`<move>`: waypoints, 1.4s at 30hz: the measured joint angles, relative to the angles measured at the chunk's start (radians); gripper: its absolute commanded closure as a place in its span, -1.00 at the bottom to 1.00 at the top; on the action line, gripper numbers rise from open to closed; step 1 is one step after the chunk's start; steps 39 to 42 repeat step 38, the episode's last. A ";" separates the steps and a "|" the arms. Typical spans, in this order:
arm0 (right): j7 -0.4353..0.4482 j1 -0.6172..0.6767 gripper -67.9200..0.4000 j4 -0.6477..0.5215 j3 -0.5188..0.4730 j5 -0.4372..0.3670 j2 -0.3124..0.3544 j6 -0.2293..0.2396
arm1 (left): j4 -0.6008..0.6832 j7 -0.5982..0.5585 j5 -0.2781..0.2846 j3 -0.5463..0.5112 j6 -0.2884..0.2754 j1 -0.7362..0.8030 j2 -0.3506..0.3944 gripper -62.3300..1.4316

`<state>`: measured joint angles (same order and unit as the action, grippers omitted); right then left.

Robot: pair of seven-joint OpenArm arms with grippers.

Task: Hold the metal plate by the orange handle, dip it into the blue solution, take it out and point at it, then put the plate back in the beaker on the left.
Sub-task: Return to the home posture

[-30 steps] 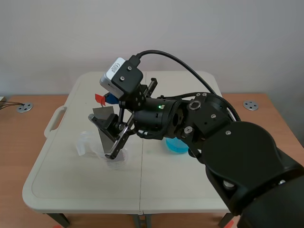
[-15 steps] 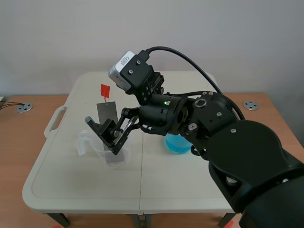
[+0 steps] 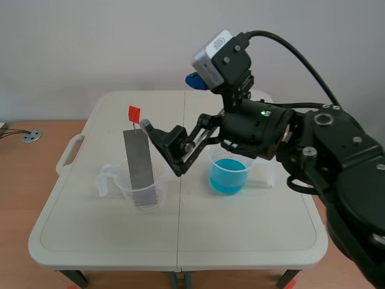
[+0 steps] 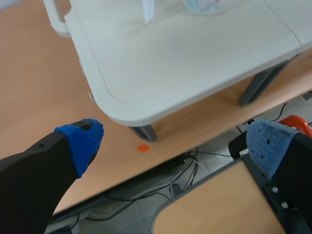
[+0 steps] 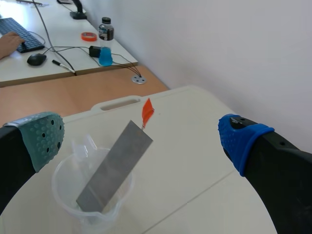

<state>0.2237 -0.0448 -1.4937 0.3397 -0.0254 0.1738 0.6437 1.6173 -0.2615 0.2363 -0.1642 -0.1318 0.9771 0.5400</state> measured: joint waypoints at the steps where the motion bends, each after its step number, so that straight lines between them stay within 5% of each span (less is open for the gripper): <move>1: -0.013 0.026 -0.96 -0.027 -0.017 -0.017 0.023 0.000 | 0.000 -0.005 0.000 0.000 -0.005 -0.023 0.000 -1.00; 11: -0.081 0.241 -0.96 -0.233 -0.223 -0.191 0.176 0.012 | 0.100 0.049 -0.033 0.000 -0.133 -0.236 0.006 -1.00; 16: -0.103 0.346 -0.96 -0.299 -0.280 -0.227 0.227 0.056 | 0.197 0.068 -0.053 0.000 -0.140 -0.257 0.009 -1.00; 25: -0.102 0.505 -0.95 -0.323 -0.381 -0.257 0.240 0.096 | 0.292 0.094 -0.053 0.000 -0.187 -0.257 0.009 -1.00; 42: -0.102 0.506 -0.95 -0.323 -0.397 -0.259 0.239 0.095 | 0.294 0.093 -0.053 0.021 -0.206 -0.257 0.009 -1.00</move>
